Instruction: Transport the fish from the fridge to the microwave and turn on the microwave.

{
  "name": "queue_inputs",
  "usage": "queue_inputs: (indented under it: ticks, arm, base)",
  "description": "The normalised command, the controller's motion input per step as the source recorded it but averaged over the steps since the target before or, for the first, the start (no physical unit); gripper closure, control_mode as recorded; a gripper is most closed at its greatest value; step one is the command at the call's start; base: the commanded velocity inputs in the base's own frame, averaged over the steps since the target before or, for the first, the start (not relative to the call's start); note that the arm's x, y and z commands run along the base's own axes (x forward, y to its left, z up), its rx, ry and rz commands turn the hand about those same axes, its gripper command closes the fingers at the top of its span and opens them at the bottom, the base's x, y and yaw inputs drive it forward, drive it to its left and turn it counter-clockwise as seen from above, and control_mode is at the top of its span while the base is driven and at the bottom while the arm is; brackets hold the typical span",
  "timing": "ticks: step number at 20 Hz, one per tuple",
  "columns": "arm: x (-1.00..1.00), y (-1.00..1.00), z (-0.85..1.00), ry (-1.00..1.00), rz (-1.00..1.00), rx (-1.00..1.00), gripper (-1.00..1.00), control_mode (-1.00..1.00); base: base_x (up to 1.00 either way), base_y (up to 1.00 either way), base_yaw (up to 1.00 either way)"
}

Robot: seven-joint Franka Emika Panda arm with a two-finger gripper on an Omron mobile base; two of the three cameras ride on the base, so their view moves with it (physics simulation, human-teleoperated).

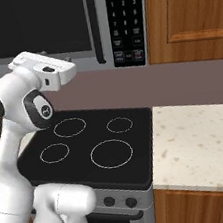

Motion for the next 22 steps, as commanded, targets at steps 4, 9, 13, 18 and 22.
queue_inputs:
  ticks: [4, 9, 13, 18, 22]
  arm:
    - [-1.0, -0.25, 0.33, 0.34, 0.0, 0.35, -1.0, -1.0]
    - [-0.92, -0.47, 0.02, 0.45, 0.0, 0.37, -1.0, -1.0]
    - [-0.56, -0.72, -0.45, 0.34, -0.06, 0.36, -1.0, -1.0]
    - [-0.11, -0.22, -0.59, 0.05, -0.02, 0.25, -1.0, -1.0]
    - [0.0, -0.1, -0.39, 0.0, 0.0, 0.3, -1.0, -1.0]
  base:
    - [0.0, 0.0, 0.0]
    - [0.0, 0.0, 0.0]
    - [0.0, 0.0, 0.0]
    - [0.0, 0.0, 0.0]
    - [0.0, 0.0, 0.0]
